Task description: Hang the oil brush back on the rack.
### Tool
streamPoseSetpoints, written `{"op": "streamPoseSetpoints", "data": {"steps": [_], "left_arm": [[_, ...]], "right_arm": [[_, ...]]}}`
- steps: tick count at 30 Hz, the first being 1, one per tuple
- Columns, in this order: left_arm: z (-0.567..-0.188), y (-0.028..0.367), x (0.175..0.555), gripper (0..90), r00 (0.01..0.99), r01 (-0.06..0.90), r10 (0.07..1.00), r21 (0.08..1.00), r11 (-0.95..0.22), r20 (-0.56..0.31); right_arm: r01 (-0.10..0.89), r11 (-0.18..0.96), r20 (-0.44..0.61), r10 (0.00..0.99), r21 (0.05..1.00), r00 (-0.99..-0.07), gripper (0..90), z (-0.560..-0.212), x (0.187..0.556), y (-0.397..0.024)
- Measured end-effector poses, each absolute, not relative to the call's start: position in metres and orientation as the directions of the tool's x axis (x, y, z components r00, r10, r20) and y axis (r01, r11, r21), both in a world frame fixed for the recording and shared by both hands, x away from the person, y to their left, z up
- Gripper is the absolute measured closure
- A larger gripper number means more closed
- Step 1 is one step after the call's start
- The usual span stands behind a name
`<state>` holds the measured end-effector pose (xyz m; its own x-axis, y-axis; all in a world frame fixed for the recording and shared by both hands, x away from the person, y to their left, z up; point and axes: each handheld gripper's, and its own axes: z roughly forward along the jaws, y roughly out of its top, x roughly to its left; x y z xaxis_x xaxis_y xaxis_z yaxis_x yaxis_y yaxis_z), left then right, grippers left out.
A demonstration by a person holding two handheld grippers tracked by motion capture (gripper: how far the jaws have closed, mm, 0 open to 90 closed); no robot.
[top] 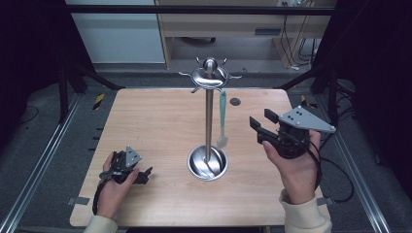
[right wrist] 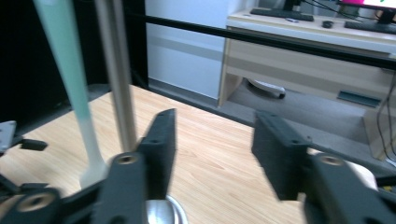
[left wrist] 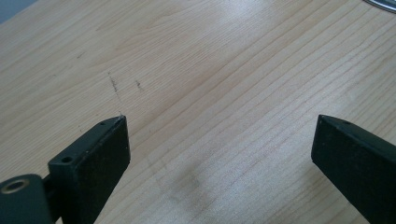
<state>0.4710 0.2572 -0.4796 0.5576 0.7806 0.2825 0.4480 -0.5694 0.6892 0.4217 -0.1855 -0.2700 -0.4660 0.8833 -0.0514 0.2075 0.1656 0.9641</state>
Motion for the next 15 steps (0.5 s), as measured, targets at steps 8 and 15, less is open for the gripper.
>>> {"op": "streamPoseSetpoints", "data": {"steps": [8, 15], "left_arm": [[-0.48, 0.257, 0.471, 4.0, 0.557, 0.448, 0.781, 0.689, -0.57, 0.283], [-0.48, 0.257, 0.471, 4.0, 0.558, 0.448, 0.78, 0.689, -0.57, 0.282]], "right_arm": [[0.226, 0.156, -0.055, 0.915, 0.962, -0.4, 28.1, -0.274, 0.431, -0.202], [0.213, 0.182, -0.098, 0.931, 0.96, -0.35, 18.0, -0.279, 0.437, -0.212]]}}
